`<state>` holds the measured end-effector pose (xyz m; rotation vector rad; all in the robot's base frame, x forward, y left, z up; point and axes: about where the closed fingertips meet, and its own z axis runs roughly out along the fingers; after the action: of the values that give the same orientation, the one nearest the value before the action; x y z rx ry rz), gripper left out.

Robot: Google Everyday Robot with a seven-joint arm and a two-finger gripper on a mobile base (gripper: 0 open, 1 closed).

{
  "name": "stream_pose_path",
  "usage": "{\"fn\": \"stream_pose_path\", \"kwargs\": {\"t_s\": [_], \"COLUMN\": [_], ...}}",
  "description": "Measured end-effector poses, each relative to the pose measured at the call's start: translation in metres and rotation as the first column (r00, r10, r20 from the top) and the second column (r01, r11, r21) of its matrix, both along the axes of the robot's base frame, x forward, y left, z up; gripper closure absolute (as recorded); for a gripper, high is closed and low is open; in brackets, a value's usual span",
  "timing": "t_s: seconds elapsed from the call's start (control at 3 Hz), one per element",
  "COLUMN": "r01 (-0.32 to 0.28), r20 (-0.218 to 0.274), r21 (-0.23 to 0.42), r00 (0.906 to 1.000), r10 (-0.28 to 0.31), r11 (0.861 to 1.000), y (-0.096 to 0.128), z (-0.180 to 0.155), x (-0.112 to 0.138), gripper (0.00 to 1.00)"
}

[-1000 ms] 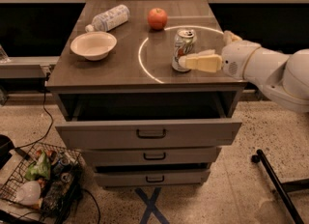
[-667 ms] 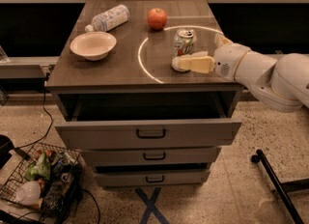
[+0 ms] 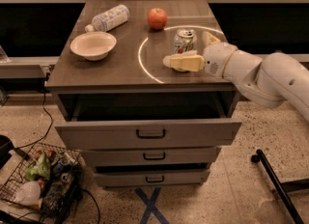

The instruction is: Place 7up can into paper bowl

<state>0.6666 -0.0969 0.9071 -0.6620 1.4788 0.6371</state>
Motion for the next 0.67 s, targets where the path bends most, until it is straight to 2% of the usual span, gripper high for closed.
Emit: {"fn": "stream_pose_path", "kwargs": {"t_s": [0.33,0.67], "r01": [-0.038,-0.044], "r20": [0.034,0.038], "r21": [-0.015,-0.016], "r00": [0.9987,0.9983], "r10": [0.038,0.045], "r11": [0.999,0.999], "y": [0.0149,0.0187], "z": [0.0017,0.0024], "x": [0.0076,0.0081], "gripper": [0.18,0.41]}}
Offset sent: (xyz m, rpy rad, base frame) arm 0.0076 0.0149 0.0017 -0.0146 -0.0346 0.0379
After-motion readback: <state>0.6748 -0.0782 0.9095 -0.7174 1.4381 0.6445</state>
